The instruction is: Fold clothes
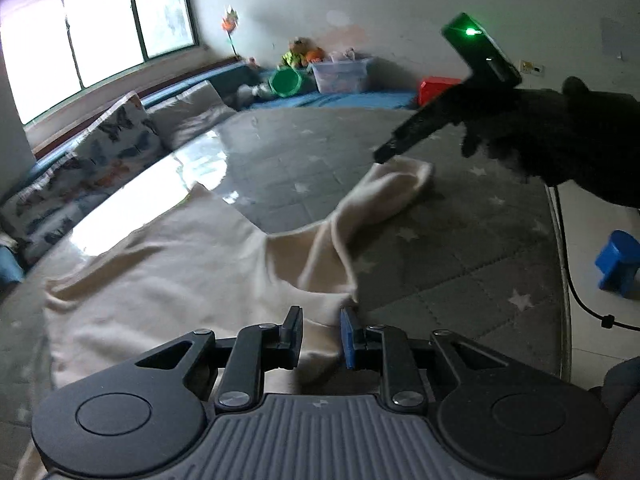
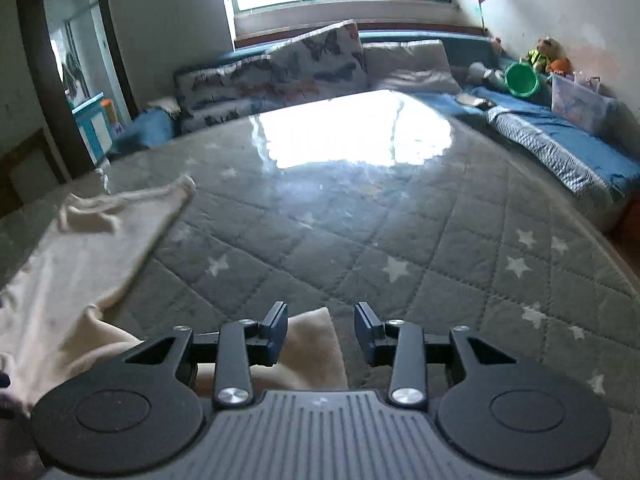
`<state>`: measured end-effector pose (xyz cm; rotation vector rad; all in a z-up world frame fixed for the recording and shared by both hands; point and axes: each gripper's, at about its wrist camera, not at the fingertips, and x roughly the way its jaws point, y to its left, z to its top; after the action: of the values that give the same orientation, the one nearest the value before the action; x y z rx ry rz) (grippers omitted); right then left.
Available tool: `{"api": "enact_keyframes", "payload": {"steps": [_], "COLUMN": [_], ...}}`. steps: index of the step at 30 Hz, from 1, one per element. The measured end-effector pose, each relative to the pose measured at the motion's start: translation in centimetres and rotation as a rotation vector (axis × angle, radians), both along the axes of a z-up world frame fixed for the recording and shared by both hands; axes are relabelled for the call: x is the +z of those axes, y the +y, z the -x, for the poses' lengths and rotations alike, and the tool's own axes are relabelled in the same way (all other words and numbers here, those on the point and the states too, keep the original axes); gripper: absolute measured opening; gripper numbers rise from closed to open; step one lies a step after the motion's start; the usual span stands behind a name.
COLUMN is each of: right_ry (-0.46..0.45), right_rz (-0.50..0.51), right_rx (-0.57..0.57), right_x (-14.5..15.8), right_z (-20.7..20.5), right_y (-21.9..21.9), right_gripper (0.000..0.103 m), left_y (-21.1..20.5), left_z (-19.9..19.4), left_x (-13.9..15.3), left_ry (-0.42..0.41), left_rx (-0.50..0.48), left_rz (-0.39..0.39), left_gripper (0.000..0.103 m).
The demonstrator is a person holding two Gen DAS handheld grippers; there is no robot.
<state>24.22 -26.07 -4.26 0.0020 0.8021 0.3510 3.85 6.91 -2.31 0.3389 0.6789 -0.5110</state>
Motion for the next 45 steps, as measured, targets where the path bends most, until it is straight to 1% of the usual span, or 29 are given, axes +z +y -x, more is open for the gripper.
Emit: {"api": "enact_keyframes", "payload": {"steps": [1, 2, 3, 5, 6, 8, 9, 13, 14, 15, 16, 17, 19, 22, 25, 26, 27, 29, 32, 34, 35, 36, 39, 40, 41, 43, 45], "right_ry": [0.006, 0.007, 0.007, -0.019, -0.035, -0.077, -0.115, -0.298, -0.331, -0.345, -0.351, -0.341, -0.285, -0.162, -0.092, -0.071, -0.046, -0.022, -0.004, -0.031, -0.055, -0.072, -0.12, -0.139, -0.141, -0.126, -0.151], "right_rz": [0.003, 0.01, 0.019, 0.021, 0.019, 0.002, -0.031, -0.213, -0.224, -0.209, -0.181, -0.148, -0.088, -0.09, -0.134, -0.16, -0.192, -0.208, -0.138, -0.058, 0.001, 0.044, 0.151, 0.182, 0.191, 0.187, 0.202], "right_rx": [0.013, 0.029, 0.046, 0.066, 0.074, 0.086, 0.087, 0.083, 0.071, 0.045, 0.011, -0.023, -0.09, -0.171, -0.173, -0.162, -0.147, -0.125, -0.098, -0.075, -0.057, -0.048, -0.078, -0.096, -0.103, -0.111, -0.141], "right_x": [-0.4, -0.6, -0.6, 0.0, 0.4, 1.5, 2.4, 6.3, 6.7, 6.7, 6.5, 6.0, 4.6, 2.4, 1.0, 0.7, 0.2, -0.3, -1.1, -1.3, -1.1, -0.9, -0.4, -0.3, -0.2, -0.3, 0.1], "right_z": [-0.3, -0.4, -0.6, -0.6, -0.5, -0.5, -0.3, 1.8, 2.2, 2.6, 2.9, 3.0, 3.3, 3.7, 4.4, 4.5, 4.5, 4.2, 3.2, 3.1, 3.3, 3.3, 3.1, 2.9, 2.6, 2.0, 2.0], "right_y": [0.3, 0.7, 1.2, 1.9, 2.2, 2.6, 2.4, -0.3, -1.3, -2.2, -3.2, -4.1, -5.9, -7.8, -7.8, -7.5, -7.0, -6.0, -3.9, -2.7, -2.0, -1.4, -0.8, -0.7, -0.7, -0.7, -0.3], "right_gripper": [0.036, 0.031, 0.02, 0.011, 0.009, 0.008, 0.008, 0.008, 0.011, 0.018, 0.021, 0.022, 0.022, 0.022, 0.022, 0.025, 0.035, 0.041, 0.04, 0.028, 0.013, 0.008, 0.004, 0.004, 0.004, 0.008, 0.01], "left_y": [-0.1, -0.1, -0.2, -0.3, -0.3, -0.4, -0.4, -0.1, -0.1, 0.0, 0.0, 0.1, 0.1, 0.2, 0.0, -0.1, -0.2, -0.4, -0.6, -0.7, -0.8, -1.0, -1.6, -1.8, -2.0, -1.9, -1.5], "left_z": [-0.1, -0.2, -0.3, -0.4, -0.4, -0.5, -0.5, -0.5, -0.5, -0.5, -0.5, -0.5, -0.6, -0.7, -0.9, -0.9, -0.9, -1.0, -1.1, -1.4, -1.4, -1.3, -1.2, -1.1, -1.1, -1.3, -1.3], "left_x": [-0.3, -0.6, -0.9, -1.3, -1.5, -1.9, -2.0, -2.3, -2.3, -2.4, -2.4, -2.4, -2.5, -2.4, -2.2, -2.1, -2.1, -2.1, -2.1, -2.5, -2.6, -2.7, -2.7, -2.7, -2.8, -2.7, -2.4], "left_ry": [0.011, 0.023, 0.033, 0.046, 0.053, 0.066, 0.068, 0.072, 0.073, 0.073, 0.07, 0.07, 0.068, 0.067, 0.057, 0.052, 0.048, 0.038, 0.028, 0.045, 0.049, 0.051, 0.065, 0.061, 0.056, 0.066, 0.07], "left_rx": [0.002, 0.004, 0.005, -0.001, -0.004, -0.007, -0.008, -0.014, -0.015, -0.017, -0.021, -0.025, -0.032, -0.039, -0.038, -0.034, -0.03, -0.022, -0.01, -0.007, -0.009, -0.014, -0.044, -0.052, -0.061, -0.065, -0.059], "left_rz": [0.0, 0.001, 0.0, -0.003, -0.005, -0.009, -0.009, -0.001, 0.003, 0.006, 0.007, 0.008, 0.011, 0.01, 0.006, 0.002, -0.002, -0.01, -0.02, -0.014, -0.011, -0.006, 0.022, 0.021, 0.019, 0.035, 0.045], "left_gripper": [0.023, 0.023, 0.023, 0.023, 0.023, 0.023, 0.023, 0.023, 0.023, 0.023, 0.023, 0.023, 0.024, 0.024, 0.024, 0.024, 0.024, 0.026, 0.027, 0.026, 0.026, 0.026, 0.027, 0.027, 0.027, 0.029, 0.029]}}
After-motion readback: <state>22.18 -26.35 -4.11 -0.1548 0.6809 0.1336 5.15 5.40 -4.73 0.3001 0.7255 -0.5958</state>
